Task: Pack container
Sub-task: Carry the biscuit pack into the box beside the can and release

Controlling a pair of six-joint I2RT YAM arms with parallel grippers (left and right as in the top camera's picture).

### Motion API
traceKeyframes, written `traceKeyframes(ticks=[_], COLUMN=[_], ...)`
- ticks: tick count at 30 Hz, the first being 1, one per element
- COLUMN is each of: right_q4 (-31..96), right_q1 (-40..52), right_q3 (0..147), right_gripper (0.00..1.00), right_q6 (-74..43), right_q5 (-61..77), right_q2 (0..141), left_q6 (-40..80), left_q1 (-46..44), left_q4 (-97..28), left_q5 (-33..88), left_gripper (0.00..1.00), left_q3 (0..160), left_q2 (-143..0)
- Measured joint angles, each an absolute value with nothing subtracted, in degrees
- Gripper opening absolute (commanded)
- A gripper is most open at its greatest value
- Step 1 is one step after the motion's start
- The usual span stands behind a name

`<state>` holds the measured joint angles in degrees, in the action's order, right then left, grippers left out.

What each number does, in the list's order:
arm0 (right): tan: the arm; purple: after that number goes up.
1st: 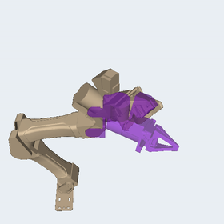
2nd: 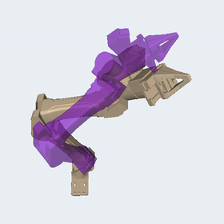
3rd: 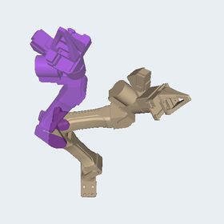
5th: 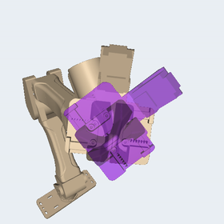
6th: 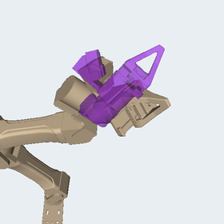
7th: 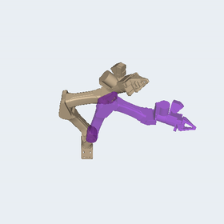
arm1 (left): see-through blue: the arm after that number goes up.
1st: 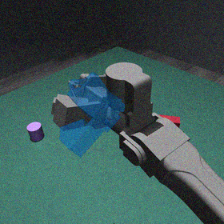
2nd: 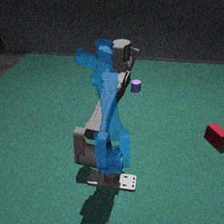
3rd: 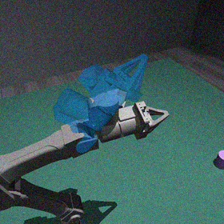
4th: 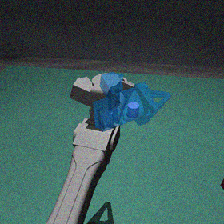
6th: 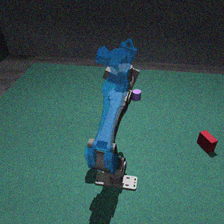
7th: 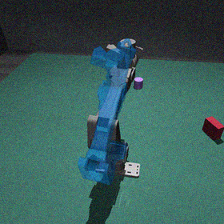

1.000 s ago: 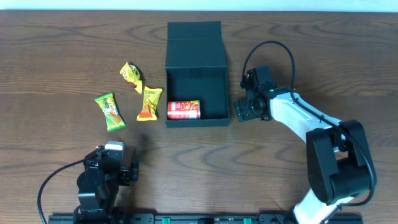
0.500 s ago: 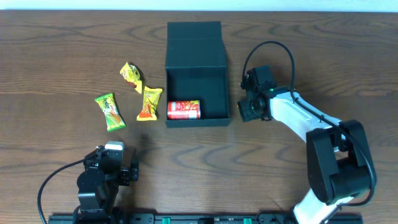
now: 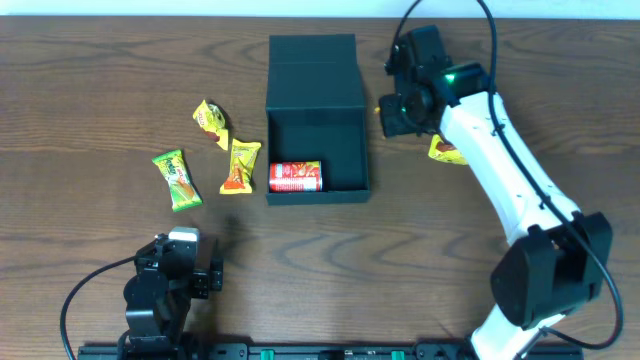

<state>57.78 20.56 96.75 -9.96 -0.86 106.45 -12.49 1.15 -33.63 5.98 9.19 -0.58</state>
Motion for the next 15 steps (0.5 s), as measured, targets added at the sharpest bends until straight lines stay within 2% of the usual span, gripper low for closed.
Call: traceKeyframes(ticks=[9,15], right_q4=[59.02,56.25], right_q1=[33.71,36.27], right_q3=[96.77,91.55], right_gripper=[0.41,0.41], right_q6=[-20.16,-29.04], right_q5=[-2.76,-5.13], right_q2=[106.45,106.45], left_q6=[-12.49,-12.47], left_q1=[1.15,1.15], left_q4=[-33.63,-33.63], left_q5=[5.96,5.96], left_gripper=[0.95,0.95], left_q3=[9.19,9.19], left_q2=[-0.58,-0.58])
